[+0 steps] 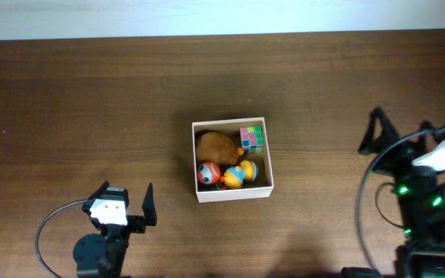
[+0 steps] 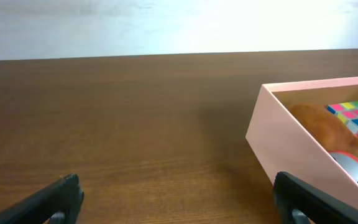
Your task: Pack container
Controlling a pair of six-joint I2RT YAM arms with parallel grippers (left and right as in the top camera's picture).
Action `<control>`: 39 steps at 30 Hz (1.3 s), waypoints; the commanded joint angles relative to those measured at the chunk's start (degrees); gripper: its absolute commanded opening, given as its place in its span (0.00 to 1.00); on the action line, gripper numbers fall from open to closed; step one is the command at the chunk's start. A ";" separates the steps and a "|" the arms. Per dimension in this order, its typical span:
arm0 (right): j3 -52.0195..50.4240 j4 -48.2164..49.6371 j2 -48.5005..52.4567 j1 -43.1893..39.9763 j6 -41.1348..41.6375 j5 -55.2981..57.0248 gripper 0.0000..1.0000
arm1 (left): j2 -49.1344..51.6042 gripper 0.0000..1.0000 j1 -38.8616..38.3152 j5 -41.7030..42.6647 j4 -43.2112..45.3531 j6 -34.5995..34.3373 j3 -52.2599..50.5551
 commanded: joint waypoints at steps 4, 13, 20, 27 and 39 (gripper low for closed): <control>-23.02 14.75 -14.19 0.50 -4.92 -8.13 0.99 | -0.55 0.99 0.39 0.76 0.02 1.29 -0.26; -41.00 25.59 -26.80 2.08 -4.94 -8.66 0.98 | -0.55 0.99 0.39 0.76 0.02 1.29 -0.26; -44.92 25.53 -30.38 3.10 -4.92 -8.07 0.99 | -0.55 0.99 0.39 0.76 0.02 1.29 -0.26; -47.82 25.44 -34.42 3.10 -4.92 -7.89 0.99 | -0.55 0.99 0.39 0.76 0.02 1.29 -0.26; -50.01 20.06 -35.06 6.82 -7.52 -7.41 0.99 | -0.55 0.99 0.39 0.74 0.02 1.29 -0.26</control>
